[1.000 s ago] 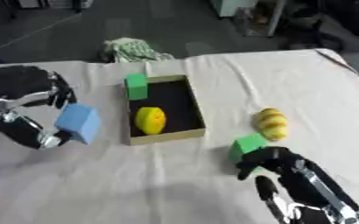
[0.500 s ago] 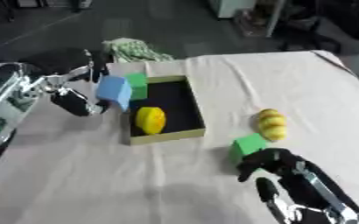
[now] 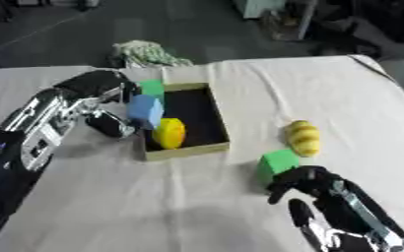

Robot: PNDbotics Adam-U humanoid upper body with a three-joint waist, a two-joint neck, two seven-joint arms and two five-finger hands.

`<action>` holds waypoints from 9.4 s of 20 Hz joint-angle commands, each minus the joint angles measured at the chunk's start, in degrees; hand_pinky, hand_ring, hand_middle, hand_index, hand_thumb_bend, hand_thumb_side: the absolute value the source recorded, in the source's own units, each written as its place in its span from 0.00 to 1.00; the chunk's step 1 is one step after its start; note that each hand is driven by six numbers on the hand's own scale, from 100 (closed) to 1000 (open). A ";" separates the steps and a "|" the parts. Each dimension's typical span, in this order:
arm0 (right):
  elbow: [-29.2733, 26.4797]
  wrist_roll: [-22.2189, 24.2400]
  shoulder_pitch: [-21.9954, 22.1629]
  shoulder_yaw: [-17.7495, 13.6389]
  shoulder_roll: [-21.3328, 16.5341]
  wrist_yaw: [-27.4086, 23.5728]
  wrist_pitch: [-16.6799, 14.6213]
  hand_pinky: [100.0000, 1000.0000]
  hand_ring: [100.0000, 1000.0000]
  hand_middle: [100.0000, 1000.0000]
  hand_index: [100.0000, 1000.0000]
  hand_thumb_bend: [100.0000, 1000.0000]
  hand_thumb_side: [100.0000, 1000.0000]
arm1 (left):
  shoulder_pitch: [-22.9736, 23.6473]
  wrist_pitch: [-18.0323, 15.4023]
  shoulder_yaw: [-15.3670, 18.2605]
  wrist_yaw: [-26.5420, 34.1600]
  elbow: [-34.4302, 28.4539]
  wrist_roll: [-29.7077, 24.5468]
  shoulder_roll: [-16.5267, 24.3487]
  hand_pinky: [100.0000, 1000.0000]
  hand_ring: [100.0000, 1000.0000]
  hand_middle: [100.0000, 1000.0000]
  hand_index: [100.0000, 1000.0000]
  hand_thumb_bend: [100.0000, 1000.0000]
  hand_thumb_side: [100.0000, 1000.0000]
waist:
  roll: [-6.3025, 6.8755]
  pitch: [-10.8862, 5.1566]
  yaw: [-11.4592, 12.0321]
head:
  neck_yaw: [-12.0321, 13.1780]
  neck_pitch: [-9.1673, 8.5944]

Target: Pick up objects on the table and place them in the box.

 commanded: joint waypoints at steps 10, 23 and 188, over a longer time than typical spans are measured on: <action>-1.18 0.42 -0.71 0.17 -0.33 -0.59 -0.11 0.69 0.53 0.49 0.74 0.00 0.33 | -1.95 6.51 0.34 2.77 0.66 4.42 -0.87 0.72 0.57 0.51 0.77 0.00 0.18 | 0.04 -1.08 -0.37 | 0.18 -0.04; -1.18 0.49 -1.06 0.27 -0.26 -0.69 -0.11 0.69 0.53 0.49 0.74 0.00 0.33 | -1.35 7.37 0.04 -1.30 3.88 3.18 -3.07 0.71 0.57 0.53 0.88 0.00 0.20 | -0.05 -0.79 -0.99 | 0.19 -0.62; 31.39 -20.99 -26.92 -3.77 -34.97 33.92 3.90 0.63 0.49 0.08 0.26 0.00 0.01 | 47.07 1.14 11.76 42.96 -48.55 4.32 -5.70 0.81 0.62 0.58 0.86 0.00 0.77 | 1.06 -3.61 11.69 | -8.18 9.42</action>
